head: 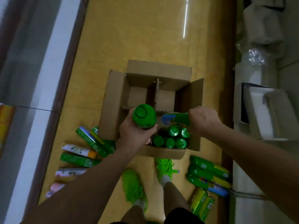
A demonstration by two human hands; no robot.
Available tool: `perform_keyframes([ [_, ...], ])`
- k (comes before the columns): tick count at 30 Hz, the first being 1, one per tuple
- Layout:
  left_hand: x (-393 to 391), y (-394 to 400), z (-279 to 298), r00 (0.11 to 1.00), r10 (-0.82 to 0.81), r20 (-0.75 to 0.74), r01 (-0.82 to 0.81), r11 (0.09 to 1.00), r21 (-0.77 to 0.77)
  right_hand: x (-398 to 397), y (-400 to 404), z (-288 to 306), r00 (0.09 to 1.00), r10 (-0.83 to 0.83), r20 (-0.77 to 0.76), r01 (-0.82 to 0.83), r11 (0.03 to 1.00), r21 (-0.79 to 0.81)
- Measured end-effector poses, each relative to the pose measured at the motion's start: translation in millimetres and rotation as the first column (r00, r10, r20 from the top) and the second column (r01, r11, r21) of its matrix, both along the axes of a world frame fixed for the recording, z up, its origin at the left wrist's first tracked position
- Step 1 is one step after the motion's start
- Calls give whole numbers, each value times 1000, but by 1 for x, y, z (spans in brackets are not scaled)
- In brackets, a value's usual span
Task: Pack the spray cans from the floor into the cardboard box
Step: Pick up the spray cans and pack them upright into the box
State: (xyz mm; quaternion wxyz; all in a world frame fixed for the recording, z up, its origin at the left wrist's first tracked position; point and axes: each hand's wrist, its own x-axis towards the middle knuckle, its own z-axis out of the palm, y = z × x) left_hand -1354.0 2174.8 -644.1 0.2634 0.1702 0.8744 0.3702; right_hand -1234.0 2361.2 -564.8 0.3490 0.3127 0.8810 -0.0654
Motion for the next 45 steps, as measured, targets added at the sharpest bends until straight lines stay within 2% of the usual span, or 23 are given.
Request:
perform_keyframes([
  [3, 27, 25, -14, 998, -58, -12, 58, 998, 2, 15, 30, -22, 999, -41, 0, 41, 999, -9],
  [9, 60, 58, -69, 981, -182, 69, 186, 980, -68, 36, 63, -92, 995, -84, -51, 78, 990, -116],
  [14, 65, 65, -131, 963, -265, 57, 269, 958, -96, 36, 69, -163, 994, -83, -69, 75, 991, -112],
  [18, 60, 57, -195, 941, -326, 88, 337, 920, -199, 30, 67, -217, 992, -121, -32, 115, 983, -144],
  [25, 42, 62, -249, 885, -410, 218, 442, 889, -121, 25, 53, -288, 987, -146, -67, 134, 979, -151],
  [29, 33, 60, -252, 820, -517, 245, 553, 826, -108, 13, 49, -297, 989, -139, -46, 131, 980, -151],
  [31, 28, 63, -252, 776, -551, 306, 609, 781, -139, 14, 50, -296, 986, -165, 5, 164, 974, -158],
  [34, 22, 72, -248, 723, -530, 443, 659, 722, -211, 20, 53, -287, 976, -200, 87, 212, 964, -159],
  [36, 22, 75, -245, 704, -544, 456, 689, 679, -253, 23, 49, -280, 981, -165, 101, 178, 975, -136],
  [40, 25, 67, -234, 743, -575, 344, 662, 708, -247, 22, 31, -263, 990, -87, -109, 70, 986, -153],
  [42, 27, 59, -230, 754, -557, 347, 645, 729, -231, 16, 21, -252, 973, -95, -213, 57, 983, -176],
  [45, 26, 48, -225, 775, -487, 403, 591, 784, -190, 0, 3, -243, 961, -88, -262, 30, 976, -217],
])
